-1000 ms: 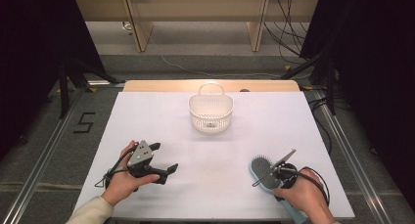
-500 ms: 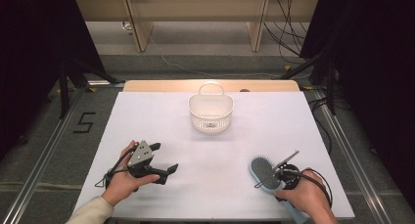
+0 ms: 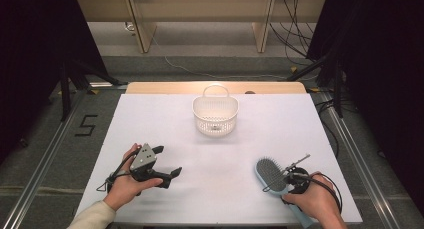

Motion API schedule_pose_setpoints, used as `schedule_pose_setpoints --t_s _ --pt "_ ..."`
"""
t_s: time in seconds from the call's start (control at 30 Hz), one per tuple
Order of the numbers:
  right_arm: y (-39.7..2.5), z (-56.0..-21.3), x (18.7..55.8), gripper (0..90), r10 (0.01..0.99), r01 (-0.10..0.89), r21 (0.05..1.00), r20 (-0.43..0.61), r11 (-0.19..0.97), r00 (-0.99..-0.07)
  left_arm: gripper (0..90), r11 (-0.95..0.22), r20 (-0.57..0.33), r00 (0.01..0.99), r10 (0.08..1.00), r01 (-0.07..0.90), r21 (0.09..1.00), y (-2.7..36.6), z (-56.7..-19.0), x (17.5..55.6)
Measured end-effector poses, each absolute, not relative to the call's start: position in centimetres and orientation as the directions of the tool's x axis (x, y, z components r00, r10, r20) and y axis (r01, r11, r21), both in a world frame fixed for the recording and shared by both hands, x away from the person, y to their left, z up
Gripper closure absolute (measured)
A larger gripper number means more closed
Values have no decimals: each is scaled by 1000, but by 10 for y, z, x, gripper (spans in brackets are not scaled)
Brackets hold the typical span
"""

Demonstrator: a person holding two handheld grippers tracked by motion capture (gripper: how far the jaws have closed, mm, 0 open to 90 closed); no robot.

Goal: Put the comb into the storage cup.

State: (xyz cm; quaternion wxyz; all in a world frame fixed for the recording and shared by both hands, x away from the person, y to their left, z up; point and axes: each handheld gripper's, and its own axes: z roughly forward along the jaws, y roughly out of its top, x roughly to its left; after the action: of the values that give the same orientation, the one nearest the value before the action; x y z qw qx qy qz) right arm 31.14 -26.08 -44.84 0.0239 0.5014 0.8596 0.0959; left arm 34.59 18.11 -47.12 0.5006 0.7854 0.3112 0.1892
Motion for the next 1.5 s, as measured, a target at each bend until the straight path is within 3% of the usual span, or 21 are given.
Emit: schedule_pose_setpoints --t_s 0.57,1.5 --pt "-259 -436 314 707 876 837 352 87 419 -474 30 -302 -16 732 682 301 905 182 -471 346" --pt "-260 -429 318 707 888 777 509 50 372 -458 41 -298 -19 720 693 310 903 186 -471 344"
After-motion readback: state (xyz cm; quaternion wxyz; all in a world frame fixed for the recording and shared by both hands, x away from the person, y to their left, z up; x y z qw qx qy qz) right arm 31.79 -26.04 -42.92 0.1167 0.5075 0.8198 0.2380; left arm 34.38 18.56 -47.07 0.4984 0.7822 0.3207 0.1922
